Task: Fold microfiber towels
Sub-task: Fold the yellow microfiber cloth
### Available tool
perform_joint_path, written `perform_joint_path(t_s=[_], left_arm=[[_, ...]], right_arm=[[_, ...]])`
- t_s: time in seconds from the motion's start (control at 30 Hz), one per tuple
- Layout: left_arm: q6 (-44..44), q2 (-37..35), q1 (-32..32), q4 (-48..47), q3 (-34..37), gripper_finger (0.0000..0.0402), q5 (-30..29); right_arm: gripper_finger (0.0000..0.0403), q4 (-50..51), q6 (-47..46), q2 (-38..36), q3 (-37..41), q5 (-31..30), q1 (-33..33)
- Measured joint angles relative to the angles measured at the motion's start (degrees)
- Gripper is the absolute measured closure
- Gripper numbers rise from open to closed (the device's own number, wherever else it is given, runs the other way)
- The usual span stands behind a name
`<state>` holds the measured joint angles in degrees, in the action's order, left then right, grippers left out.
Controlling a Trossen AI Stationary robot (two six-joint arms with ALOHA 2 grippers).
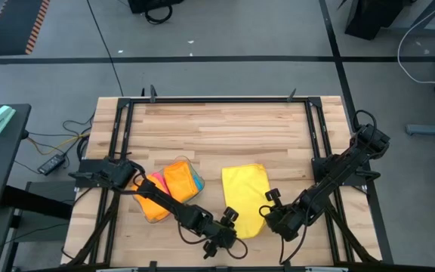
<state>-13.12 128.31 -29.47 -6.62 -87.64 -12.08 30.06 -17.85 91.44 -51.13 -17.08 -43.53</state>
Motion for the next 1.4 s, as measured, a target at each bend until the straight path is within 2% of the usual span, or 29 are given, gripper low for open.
perform_joint_path(t_s=[0.33,0.53,0.6,0.8,1.03,1.27,1.4], left_arm=[[0.75,1.59,0.68,1.58,-0.17,0.0293,0.56],[2.25,1.42,0.39,0.64,-0.35,0.0375,0.71],[2.32,0.72,0.42,-0.90,-0.32,0.0391,0.70],[7.01,-3.17,1.90,-5.70,-0.09,0.0371,1.47],[12.89,-5.40,3.78,-10.14,-0.14,0.0393,4.56],[14.54,-6.12,5.66,-16.07,0.07,0.0377,4.15],[15.64,-6.10,7.11,-16.24,0.04,0.0388,3.76]], right_arm=[[0.0390,-0.05,-0.22,0.00,0.00,-0.02,0.02],[0.0390,-0.03,-0.55,0.00,0.00,-0.02,0.02],[0.0390,-0.11,-0.55,-0.18,0.00,-0.02,0.02],[0.0390,-0.86,-2.07,-3.01,0.02,-0.28,0.15],[0.0391,-0.98,-3.19,-3.72,0.02,-0.19,1.88],[0.0392,-0.13,-4.64,-3.76,1.13,0.04,3.46],[0.0392,-2.70,-6.35,-3.75,3.83,-0.01,4.86]])
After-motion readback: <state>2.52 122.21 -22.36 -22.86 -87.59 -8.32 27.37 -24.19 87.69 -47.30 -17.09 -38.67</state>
